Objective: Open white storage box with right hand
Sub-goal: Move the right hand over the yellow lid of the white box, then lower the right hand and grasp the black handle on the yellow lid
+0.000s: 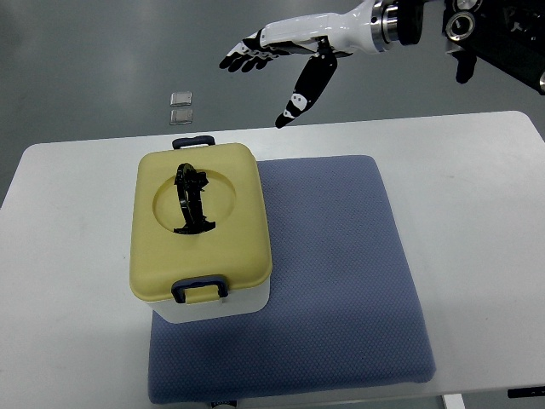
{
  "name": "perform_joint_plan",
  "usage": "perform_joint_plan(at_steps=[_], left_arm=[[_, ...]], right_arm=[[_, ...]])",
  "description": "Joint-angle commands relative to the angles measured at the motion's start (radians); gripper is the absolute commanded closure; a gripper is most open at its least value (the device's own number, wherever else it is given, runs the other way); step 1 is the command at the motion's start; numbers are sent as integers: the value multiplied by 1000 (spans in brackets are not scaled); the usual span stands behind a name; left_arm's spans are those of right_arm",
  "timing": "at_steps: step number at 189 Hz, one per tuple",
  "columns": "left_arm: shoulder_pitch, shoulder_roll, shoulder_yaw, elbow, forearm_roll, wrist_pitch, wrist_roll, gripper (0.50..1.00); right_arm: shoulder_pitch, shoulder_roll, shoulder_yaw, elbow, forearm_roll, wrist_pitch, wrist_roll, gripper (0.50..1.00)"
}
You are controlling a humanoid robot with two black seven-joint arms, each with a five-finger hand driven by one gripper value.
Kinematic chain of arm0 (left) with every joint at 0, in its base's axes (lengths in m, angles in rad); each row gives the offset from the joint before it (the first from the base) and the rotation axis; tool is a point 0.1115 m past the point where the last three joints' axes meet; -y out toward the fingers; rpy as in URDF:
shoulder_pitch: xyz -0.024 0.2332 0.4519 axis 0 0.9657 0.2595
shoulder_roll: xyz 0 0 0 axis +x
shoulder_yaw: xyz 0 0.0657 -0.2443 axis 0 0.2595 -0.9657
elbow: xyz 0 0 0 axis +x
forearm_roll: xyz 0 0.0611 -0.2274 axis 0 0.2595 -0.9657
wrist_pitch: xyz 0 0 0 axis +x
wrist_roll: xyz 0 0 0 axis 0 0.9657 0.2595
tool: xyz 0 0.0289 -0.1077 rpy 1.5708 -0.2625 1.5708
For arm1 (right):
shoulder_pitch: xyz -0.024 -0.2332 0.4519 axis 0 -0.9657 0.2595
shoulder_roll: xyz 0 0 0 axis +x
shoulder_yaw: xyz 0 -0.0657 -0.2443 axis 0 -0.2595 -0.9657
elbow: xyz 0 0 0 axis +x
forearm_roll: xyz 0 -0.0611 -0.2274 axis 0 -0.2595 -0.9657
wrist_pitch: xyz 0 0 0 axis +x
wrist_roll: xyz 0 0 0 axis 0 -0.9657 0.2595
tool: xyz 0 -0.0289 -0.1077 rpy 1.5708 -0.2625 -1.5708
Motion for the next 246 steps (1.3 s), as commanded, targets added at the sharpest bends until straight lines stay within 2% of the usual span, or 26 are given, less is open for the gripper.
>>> perform_joint_plan(at_steps=[1,12,25,45,195,246], left_arm=[[0,0,0,-1,0,0,0,500],[0,0,0,-1,0,-2,0,500],[0,0,0,-1,0,0,0,500],[0,0,0,1,0,-1,0,500],[0,0,3,1,0,-2,0,500],[0,0,3,1,0,-2,0,500]], right_arm=[[-1,33,-1,28,-20,0,4,570],[-2,62,-1,27,-55,-3,16,570],[-5,90,-1,27,-109,-54,31,570],[-8,118,-1,27,-146,-80,53,570],[-163,156,-1,28,-233,-298,149,570],[-205,162,-1,28,-235,-306,169,570]])
